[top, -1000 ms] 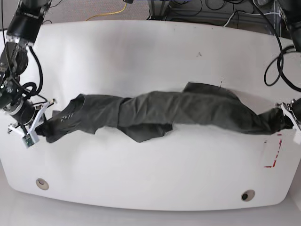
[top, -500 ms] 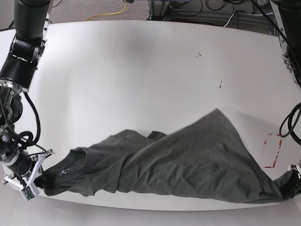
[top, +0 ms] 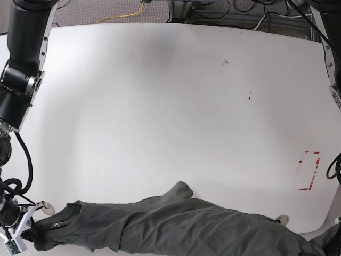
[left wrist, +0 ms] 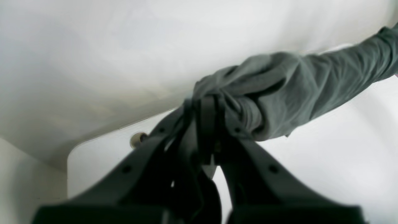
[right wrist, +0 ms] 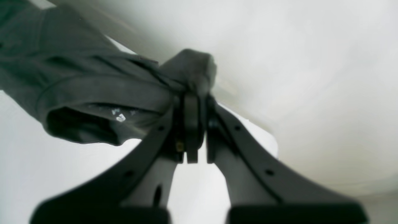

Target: Layout the t-shirt on the table in an organized manner, then fold the t-shirt properly

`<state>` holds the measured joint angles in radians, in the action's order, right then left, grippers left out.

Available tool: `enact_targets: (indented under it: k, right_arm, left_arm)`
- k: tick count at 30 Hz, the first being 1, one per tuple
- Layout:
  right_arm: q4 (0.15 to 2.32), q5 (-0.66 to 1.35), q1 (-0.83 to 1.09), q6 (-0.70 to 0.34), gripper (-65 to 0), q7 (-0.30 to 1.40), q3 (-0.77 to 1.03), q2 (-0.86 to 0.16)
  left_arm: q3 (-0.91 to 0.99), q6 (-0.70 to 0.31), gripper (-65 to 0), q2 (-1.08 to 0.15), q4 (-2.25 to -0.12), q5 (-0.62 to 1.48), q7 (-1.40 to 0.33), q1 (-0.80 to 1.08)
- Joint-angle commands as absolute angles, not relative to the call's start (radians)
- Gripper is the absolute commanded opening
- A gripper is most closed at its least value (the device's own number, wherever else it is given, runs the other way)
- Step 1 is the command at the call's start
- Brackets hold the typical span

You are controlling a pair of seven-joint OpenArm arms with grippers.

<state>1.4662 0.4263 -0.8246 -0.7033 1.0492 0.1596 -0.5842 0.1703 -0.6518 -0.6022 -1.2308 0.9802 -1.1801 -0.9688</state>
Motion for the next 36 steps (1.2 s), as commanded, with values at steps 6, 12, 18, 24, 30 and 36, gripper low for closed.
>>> enact_targets:
  k: [6, 12, 18, 24, 30, 36]
  right_arm:
    - [1.618, 0.437, -0.588, -0.698, -64.4, 1.046, 0.259, -0.61]
    - [1.71, 0.435, -0.286, -0.698, -64.4, 1.013, 0.384, -0.498]
    - [1.75, 0.43, -0.054, -0.698, -64.4, 0.912, 0.433, -0.4]
    - [1.787, 0.43, 0.071, -0.698, -64.4, 0.901, 0.437, -0.364]
    - [1.807, 0.432, 0.159, -0.698, -64.4, 0.901, 0.437, -0.366]
    - [1.805, 0.43, 0.211, -0.698, -64.0, 0.901, 0.437, -0.369]
  left_arm:
    - [0.245, -0.653, -64.4, -0.641, -1.307, 1.029, -1.156, -0.774]
    - [0.297, -0.653, -64.4, -0.634, -1.349, 1.04, -1.145, -0.493]
    - [0.303, -0.653, -64.4, -0.593, -1.374, 1.043, -1.081, -0.242]
    - [0.355, -0.653, -64.4, -0.59, -1.449, 1.043, -1.072, -0.042]
    - [0.424, -0.653, -64.4, -0.584, -1.472, 1.038, -1.095, 0.076]
    - [0.453, -0.653, -64.4, -0.624, -1.469, 1.035, -1.113, 0.108]
